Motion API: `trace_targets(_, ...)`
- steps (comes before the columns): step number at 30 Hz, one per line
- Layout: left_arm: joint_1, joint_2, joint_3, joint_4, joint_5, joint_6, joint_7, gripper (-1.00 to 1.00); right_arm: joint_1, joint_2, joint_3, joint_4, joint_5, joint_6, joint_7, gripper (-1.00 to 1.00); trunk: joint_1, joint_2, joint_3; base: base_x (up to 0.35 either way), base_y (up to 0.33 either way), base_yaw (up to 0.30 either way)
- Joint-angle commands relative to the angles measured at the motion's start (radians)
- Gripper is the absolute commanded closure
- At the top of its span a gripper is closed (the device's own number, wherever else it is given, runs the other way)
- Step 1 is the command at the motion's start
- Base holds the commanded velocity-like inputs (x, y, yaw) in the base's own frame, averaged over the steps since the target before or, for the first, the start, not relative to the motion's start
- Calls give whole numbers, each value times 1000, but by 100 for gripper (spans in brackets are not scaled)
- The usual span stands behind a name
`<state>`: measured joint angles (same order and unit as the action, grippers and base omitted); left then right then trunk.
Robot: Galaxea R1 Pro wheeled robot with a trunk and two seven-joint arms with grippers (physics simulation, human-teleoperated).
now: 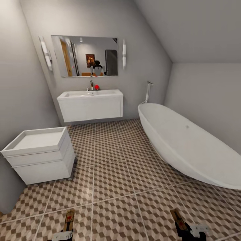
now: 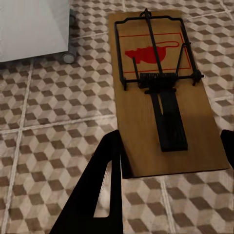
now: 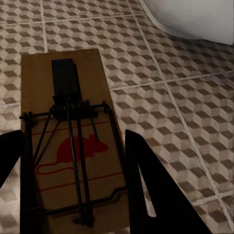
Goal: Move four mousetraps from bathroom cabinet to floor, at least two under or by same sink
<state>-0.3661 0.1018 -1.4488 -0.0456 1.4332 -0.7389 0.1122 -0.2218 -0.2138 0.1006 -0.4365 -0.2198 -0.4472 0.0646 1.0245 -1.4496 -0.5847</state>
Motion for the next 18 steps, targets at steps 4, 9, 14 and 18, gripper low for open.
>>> trace_targets(4, 0, 1, -9, -3, 0, -1, 11, 100, -1, -1, 5, 1, -13, -4, 5, 100, 1, 0, -1, 332, 0, 152)
trace_targets(9, 0, 1, -9, -3, 0, -1, 11, 100, -1, -1, 5, 1, -13, -4, 4, 100, 1, 0, -1, 332, 0, 154)
trace_targets(14, 0, 1, -10, -3, 0, 0, 11, 100, -1, -1, 5, 1, -13, -4, 4, 100, 1, 0, -1, 332, 0, 145)
trace_targets(18, 0, 1, -9, -3, 0, 0, 11, 100, -1, -1, 5, 1, -13, -4, 4, 100, 1, 0, -1, 332, 0, 124)
